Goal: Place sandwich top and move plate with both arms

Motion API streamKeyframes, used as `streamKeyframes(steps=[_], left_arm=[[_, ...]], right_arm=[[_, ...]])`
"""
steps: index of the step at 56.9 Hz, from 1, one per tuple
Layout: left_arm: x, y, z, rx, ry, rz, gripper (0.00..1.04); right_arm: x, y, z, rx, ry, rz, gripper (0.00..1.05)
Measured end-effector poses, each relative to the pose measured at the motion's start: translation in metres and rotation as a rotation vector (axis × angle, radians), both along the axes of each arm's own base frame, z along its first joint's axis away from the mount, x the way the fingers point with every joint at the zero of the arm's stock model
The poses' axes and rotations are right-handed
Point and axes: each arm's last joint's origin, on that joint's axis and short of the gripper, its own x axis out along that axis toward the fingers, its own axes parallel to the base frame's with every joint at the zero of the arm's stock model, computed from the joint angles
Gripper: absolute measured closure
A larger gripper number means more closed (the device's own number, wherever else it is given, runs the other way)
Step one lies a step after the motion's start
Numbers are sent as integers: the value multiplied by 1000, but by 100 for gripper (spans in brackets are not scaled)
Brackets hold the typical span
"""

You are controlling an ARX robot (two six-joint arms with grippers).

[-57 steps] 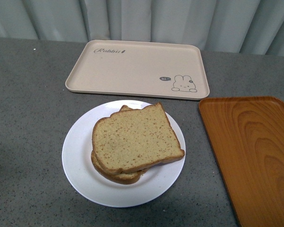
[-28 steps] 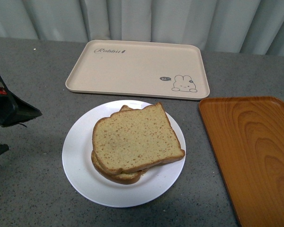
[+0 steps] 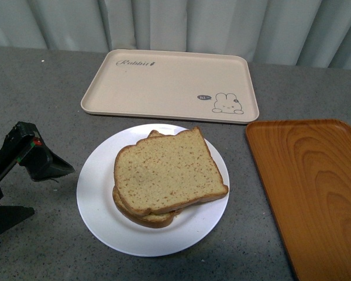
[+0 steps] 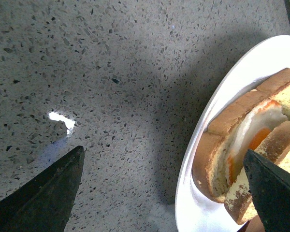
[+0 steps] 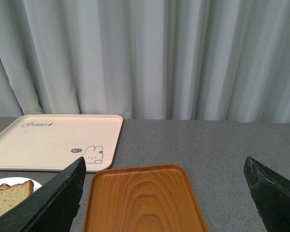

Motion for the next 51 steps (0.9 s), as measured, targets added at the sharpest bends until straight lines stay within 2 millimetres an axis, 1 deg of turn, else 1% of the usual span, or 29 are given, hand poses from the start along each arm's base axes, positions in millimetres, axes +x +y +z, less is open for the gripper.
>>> streamKeyframes(steps=[11,29,38,51], left_arm=[[2,-11,-8,-18,20,-28,6],[9,-26,-10,-42,28,-64,6],[9,-31,-16,-59,52,-71,6],[12,-33,-17,-91,60,-67,7]], right_arm=[[0,0,0,0,0,0,9],[0,0,0,0,0,0,9],[0,0,0,0,0,0,9],[0,0,0,0,0,0,9]])
